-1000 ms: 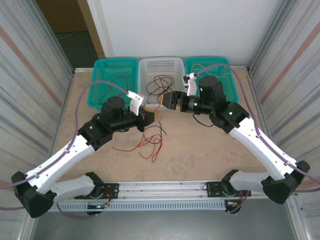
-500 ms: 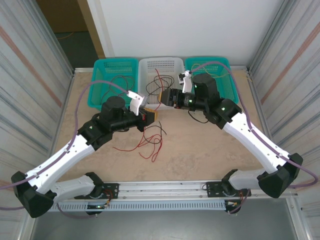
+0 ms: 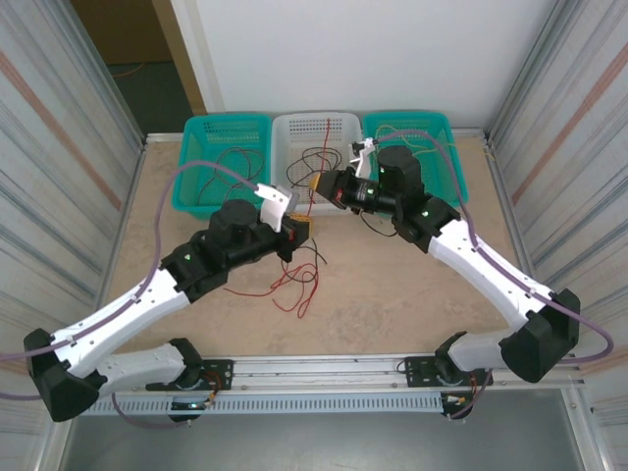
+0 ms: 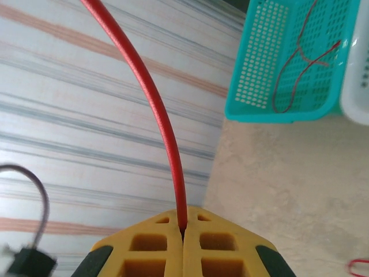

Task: Untangle the cables

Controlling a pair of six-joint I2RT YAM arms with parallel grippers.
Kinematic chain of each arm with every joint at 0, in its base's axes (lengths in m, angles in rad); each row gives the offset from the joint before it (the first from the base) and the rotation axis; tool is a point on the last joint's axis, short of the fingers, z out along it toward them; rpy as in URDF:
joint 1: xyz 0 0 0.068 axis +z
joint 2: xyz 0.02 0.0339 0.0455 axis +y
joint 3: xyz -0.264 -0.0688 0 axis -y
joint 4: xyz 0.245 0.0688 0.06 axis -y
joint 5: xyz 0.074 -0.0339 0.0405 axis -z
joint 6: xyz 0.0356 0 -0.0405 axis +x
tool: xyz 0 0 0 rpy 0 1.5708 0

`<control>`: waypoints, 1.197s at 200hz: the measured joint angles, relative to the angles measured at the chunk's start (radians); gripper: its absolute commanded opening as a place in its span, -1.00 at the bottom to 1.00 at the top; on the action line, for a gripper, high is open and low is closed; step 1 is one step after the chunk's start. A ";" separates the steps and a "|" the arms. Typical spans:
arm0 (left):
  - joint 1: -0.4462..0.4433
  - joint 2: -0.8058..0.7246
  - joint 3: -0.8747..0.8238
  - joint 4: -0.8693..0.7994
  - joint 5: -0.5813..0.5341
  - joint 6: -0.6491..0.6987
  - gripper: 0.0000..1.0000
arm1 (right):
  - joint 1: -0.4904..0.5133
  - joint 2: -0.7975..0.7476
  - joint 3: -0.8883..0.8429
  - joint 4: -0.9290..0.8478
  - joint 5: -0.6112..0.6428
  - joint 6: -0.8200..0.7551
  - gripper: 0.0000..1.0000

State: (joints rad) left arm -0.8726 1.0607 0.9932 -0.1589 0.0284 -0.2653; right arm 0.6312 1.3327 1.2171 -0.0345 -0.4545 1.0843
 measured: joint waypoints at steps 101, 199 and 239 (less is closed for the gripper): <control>-0.010 0.011 -0.057 0.056 -0.304 -0.034 -1.00 | 0.010 0.003 -0.020 0.010 0.122 0.095 -0.07; 0.508 0.256 0.378 -0.013 -0.041 0.065 -1.00 | -0.111 -0.208 -0.066 -0.236 0.143 -0.077 -0.20; 0.599 0.499 0.600 0.022 0.080 0.128 -1.00 | -0.081 -0.208 -0.126 -0.265 0.141 -0.110 -0.22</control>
State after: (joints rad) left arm -0.2737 1.5600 1.5936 -0.1368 0.1089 -0.1375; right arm 0.5503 1.1248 1.0916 -0.2996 -0.3138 0.9745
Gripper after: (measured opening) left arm 0.073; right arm 0.395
